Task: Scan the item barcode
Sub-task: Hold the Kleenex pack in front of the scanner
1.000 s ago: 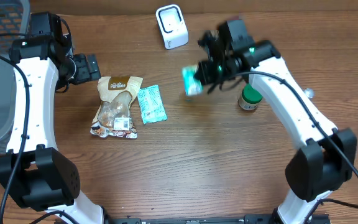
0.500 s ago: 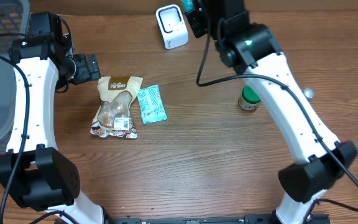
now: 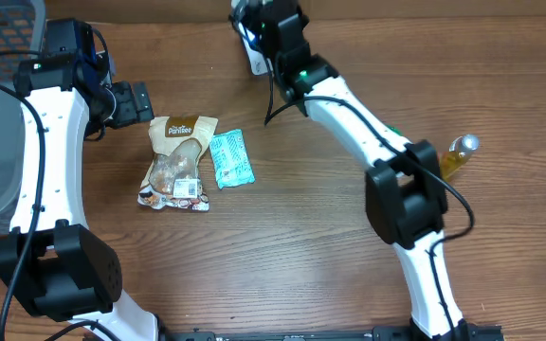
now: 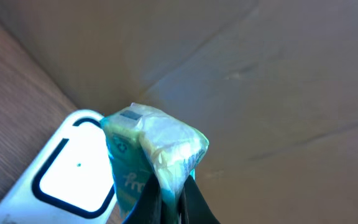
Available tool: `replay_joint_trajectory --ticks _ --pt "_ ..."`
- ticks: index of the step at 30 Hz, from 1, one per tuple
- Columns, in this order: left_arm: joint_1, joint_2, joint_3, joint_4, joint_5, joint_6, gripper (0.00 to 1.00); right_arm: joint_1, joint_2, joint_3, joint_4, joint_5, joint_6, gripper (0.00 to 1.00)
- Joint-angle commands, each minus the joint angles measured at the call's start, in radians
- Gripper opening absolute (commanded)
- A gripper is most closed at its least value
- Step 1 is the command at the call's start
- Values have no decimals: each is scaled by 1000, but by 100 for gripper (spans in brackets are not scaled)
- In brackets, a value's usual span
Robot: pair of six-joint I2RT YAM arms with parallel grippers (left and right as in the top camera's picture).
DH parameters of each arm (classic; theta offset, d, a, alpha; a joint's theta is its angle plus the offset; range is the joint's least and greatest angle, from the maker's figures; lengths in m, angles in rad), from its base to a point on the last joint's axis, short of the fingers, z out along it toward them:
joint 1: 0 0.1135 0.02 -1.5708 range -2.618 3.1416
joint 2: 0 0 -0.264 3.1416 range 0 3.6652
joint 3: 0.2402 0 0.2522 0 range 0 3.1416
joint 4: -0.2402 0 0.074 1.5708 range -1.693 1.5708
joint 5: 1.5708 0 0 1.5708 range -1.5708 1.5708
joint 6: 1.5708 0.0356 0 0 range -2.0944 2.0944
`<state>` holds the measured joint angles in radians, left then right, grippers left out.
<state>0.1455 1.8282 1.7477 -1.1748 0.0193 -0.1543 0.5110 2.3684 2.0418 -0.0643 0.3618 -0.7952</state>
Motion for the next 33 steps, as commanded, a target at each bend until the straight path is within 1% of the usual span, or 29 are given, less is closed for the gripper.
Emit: replay_joint_trajectory --ticks 1,4,12,18,21,22,25,27,29,31,33 --pt "-5 -24 22 1 3 -10 99 -2 48 13 61 27 -78 4" --pt "-5 -24 22 1 3 -10 100 -2 75 13 96 30 -85 4" --pt "-5 -24 22 1 3 -10 100 -2 143 13 174 15 -209 4" --pt "-5 -24 22 1 4 -10 100 -6 165 13 181 14 -204 4" --pt "-5 -24 22 1 3 -10 100 -8 163 13 214 26 -185 4" --pt "-5 -24 22 1 3 -10 100 -8 158 13 227 37 -160 4" --pt "-5 -24 22 1 3 -10 100 -8 102 13 236 45 -11 4" --pt "-5 -24 22 1 3 -10 100 -8 42 13 192 37 82 4" --pt "-5 -24 22 1 3 -10 100 -8 -45 13 92 18 196 4" --pt "-5 -24 22 1 3 -10 100 -8 -139 13 -53 19 327 4" --pt "-5 -24 22 1 3 -10 100 -12 -216 13 -213 18 422 4"
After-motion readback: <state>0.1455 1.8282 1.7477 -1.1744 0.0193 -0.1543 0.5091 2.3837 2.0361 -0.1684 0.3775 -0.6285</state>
